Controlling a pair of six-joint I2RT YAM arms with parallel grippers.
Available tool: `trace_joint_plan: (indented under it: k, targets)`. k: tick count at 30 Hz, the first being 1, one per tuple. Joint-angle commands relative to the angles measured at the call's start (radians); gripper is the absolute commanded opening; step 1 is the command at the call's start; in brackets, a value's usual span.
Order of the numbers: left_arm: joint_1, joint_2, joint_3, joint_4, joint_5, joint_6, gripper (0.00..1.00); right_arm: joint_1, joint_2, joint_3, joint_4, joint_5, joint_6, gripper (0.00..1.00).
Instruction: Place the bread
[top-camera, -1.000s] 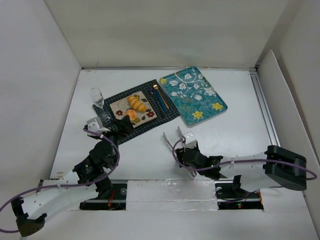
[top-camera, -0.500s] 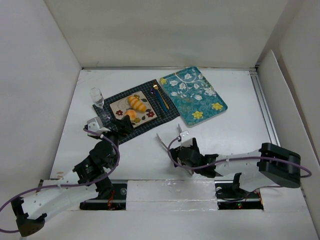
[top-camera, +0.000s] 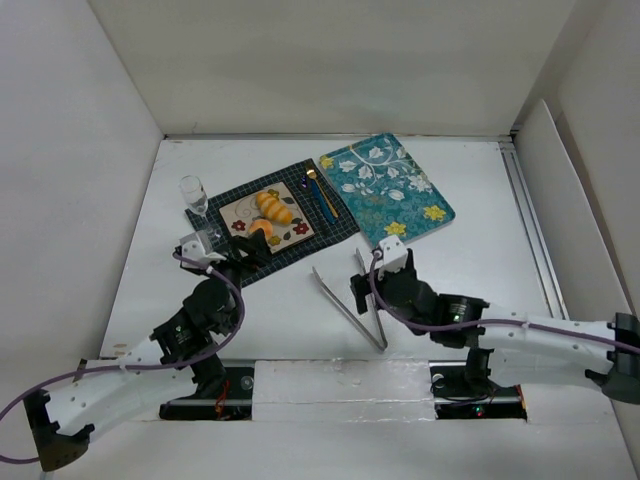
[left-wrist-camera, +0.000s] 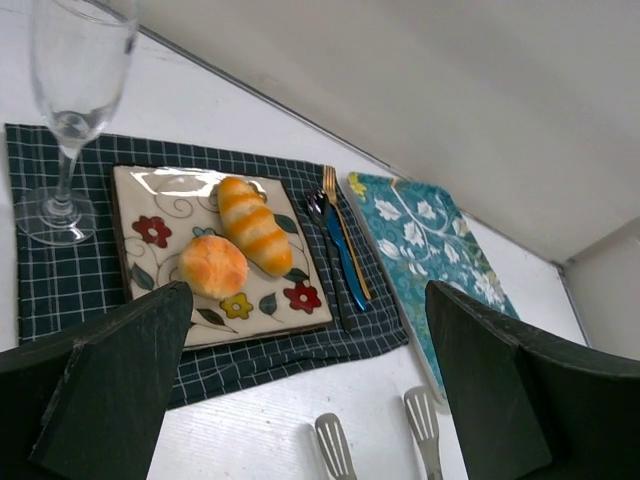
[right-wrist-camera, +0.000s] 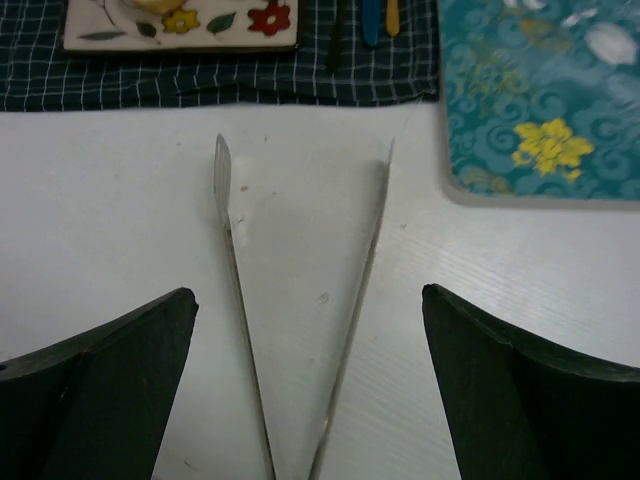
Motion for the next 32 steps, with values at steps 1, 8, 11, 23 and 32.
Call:
trace_joint_plan:
  k: [1,8,11,23,32]
  targets:
    - [-0.004,0.052,0.042,0.064,0.091,0.039,0.99,0.006,-0.08,0.21,-0.208,0.084,-0.11,1.0]
    - [-0.024,0.302,0.259,0.023,0.357,0.117,0.99,0.006,-0.154,0.474,-0.311,0.269,-0.322,1.0]
    - [-0.024,0.303,0.304,-0.011,0.379,0.123,0.99,-0.003,-0.196,0.495,-0.283,0.286,-0.421,1.0]
    - [-0.024,0.218,0.382,0.009,0.442,0.212,0.99,-0.064,-0.365,0.427,-0.247,0.253,-0.492,1.0]
    - [-0.024,0.174,0.308,0.084,0.416,0.227,0.99,-0.083,-0.355,0.441,-0.25,0.227,-0.503,1.0]
